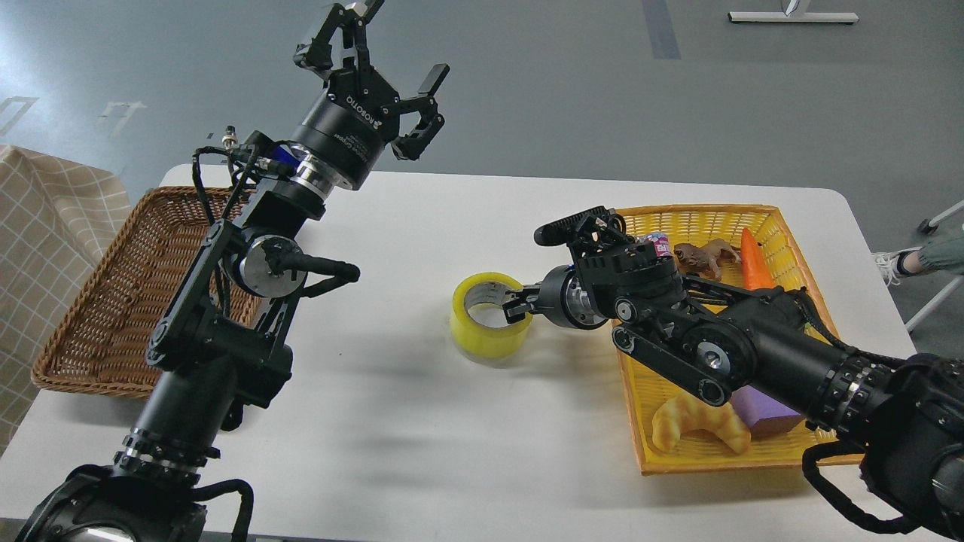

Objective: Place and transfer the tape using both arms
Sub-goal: 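Set the tape roll on the table and open the right gripper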

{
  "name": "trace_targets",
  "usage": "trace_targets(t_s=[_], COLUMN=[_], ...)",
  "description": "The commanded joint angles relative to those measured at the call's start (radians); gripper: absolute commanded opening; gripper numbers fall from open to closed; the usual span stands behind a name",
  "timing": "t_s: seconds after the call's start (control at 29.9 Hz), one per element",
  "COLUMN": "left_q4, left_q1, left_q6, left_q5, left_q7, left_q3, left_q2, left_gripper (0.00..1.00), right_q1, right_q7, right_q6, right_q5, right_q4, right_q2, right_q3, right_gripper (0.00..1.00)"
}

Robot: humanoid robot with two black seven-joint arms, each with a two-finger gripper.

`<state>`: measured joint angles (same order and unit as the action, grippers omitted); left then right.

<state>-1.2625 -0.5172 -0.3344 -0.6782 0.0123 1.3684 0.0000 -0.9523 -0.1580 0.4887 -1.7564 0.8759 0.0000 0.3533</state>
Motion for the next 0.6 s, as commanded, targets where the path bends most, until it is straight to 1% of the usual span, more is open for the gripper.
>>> trace_targets(t_s=[0.0, 0.1, 0.13, 0.17, 0.2, 0.23, 0.27, 0.3, 0.33, 0.5, 0.57], left_q4=[0.002, 0.002, 0.002, 0.002, 0.002, 0.002, 0.002, 0.002, 0.002, 0.002, 0.0], left_q1=[0.002, 0.002, 0.002, 0.003, 0.003, 0.003, 0.005, 0.006, 0.006, 0.006, 0.006], left_q6=[0.0, 0.0, 0.0, 0.0, 0.0, 0.0, 0.0, 0.0, 0.0, 0.0, 0.0], left_q5=[0.0, 0.0, 0.0, 0.0, 0.0, -0.001, -0.001, -0.001, -0.001, -0.001, -0.001], left_q7=[0.0, 0.0, 0.0, 0.0, 0.0, 0.0, 0.0, 0.0, -0.002, -0.002, -0.002], left_q3=[0.0, 0.0, 0.0, -0.002, -0.002, -0.003, -0.003, -0.003, -0.003, -0.005, -0.005], left_q2=[0.0, 0.0, 0.0, 0.0, 0.0, 0.0, 0.0, 0.0, 0.0, 0.0, 0.0], left_gripper=[0.98, 0.98, 0.98, 0.98, 0.98, 0.98, 0.98, 0.98, 0.98, 0.98, 0.98], right_q1=[0.003, 0.003, 0.003, 0.003, 0.003, 0.003, 0.003, 0.006, 0.012, 0.021, 0.033], right_q7=[0.0, 0.0, 0.0, 0.0, 0.0, 0.0, 0.0, 0.0, 0.0, 0.0, 0.0], right_q6=[-0.001, -0.002, -0.002, -0.005, -0.009, -0.015, -0.021, -0.028, -0.03, -0.039, -0.053], right_q5=[0.024, 0.08, 0.103, 0.121, 0.13, 0.14, 0.146, 0.156, 0.16, 0.16, 0.16], right_q4=[0.002, 0.002, 0.003, 0.005, 0.005, 0.006, 0.008, 0.009, 0.012, 0.015, 0.017], right_q2=[0.0, 0.0, 0.0, 0.0, 0.0, 0.0, 0.0, 0.0, 0.0, 0.0, 0.0], right_q3=[0.035, 0.033, 0.036, 0.038, 0.039, 0.039, 0.038, 0.036, 0.036, 0.047, 0.053], right_gripper=[0.21, 0.25, 0.3, 0.34, 0.34, 0.38, 0.41, 0.47, 0.5, 0.6, 0.61])
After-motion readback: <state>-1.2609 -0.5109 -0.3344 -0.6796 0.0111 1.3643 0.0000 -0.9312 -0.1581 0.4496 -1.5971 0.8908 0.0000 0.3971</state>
